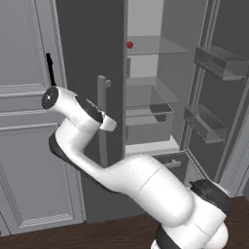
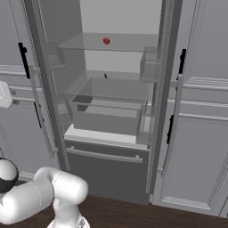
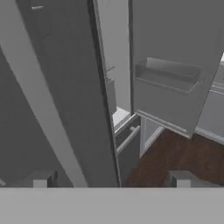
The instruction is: Take the strawberry from the fridge and place it on top of the pancake, located on the dining counter.
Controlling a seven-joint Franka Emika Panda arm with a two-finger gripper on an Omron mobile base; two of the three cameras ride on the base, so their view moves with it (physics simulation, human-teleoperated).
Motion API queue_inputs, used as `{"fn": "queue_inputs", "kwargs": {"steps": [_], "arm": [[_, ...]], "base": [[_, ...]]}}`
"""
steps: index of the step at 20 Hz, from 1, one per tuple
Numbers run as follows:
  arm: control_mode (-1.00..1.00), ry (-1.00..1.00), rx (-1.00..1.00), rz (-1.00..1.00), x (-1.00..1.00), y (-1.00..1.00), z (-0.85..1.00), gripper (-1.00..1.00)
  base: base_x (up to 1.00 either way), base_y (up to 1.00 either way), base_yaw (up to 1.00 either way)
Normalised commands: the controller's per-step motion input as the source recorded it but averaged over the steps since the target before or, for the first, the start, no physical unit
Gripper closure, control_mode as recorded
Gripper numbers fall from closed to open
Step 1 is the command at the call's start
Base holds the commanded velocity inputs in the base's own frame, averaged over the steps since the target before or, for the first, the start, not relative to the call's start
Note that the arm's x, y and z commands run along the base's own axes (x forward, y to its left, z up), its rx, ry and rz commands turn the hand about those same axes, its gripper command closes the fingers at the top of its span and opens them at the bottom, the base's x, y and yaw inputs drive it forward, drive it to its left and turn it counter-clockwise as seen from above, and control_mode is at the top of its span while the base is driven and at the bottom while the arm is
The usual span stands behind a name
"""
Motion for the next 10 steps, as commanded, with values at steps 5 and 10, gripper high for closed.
{"fn": "queue_inputs", "kwargs": {"steps": [5,10], "arm": [[-1.0,0.2,0.46,0.01,-0.27,-0.83,0.0,-1.0],[-1.0,0.12,0.54,0.0,-0.54,-0.93,0.0,-1.0]], "base": [[0.0,0.0,0.0],[0.0,0.0,0.0]]}}
